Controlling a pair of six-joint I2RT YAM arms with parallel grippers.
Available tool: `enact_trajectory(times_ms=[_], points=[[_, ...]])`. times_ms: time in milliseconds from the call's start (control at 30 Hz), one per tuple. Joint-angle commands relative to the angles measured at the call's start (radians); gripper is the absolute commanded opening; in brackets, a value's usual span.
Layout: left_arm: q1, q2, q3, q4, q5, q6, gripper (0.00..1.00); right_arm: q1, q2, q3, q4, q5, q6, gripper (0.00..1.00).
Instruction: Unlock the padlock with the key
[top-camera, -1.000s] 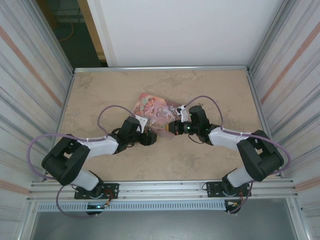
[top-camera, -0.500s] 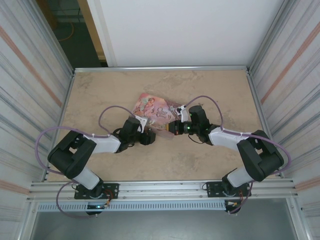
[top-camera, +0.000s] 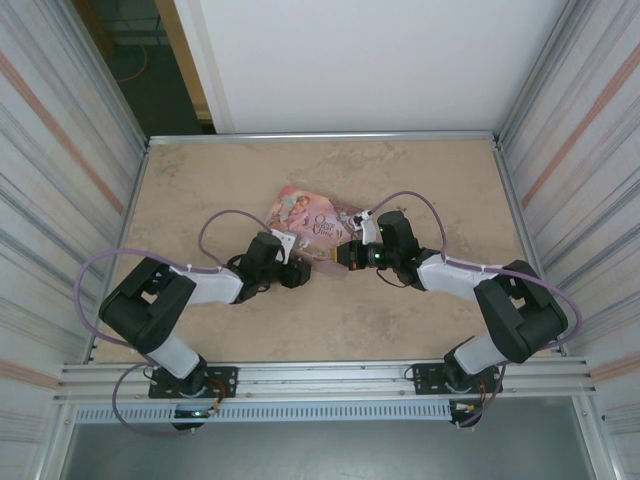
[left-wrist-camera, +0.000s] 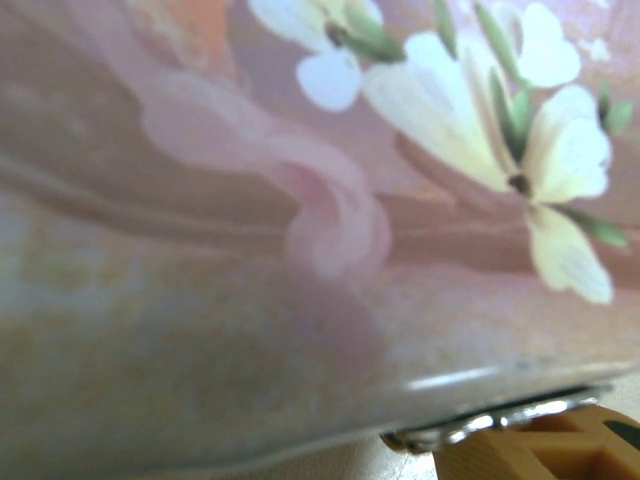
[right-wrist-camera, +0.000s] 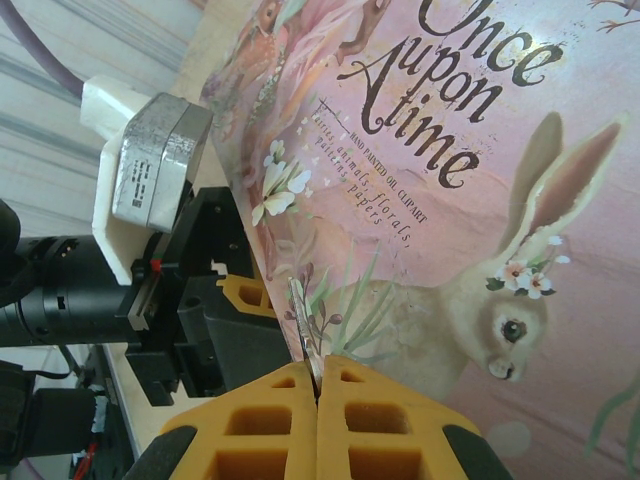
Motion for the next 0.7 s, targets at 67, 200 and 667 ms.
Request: enact_trajectory(times_ms=[67, 200, 667], points=[[0.000, 0.000, 0.031, 0.034, 0.028, 0.014, 0.53, 0.013, 0.021, -0.023, -0.148, 0.046, -0.018, 0.00], [-0.012, -0.004, 0.034, 0.027, 0.013, 0.015, 0.51, 0.013, 0.018, -0.026, -0.148, 0.046, -0.018, 0.00], [-0.029, 0.004, 0.055, 0.003, -0.026, 0.007, 0.37, 0.015, 0.008, -0.035, -0.144, 0.049, -0.018, 0.00]])
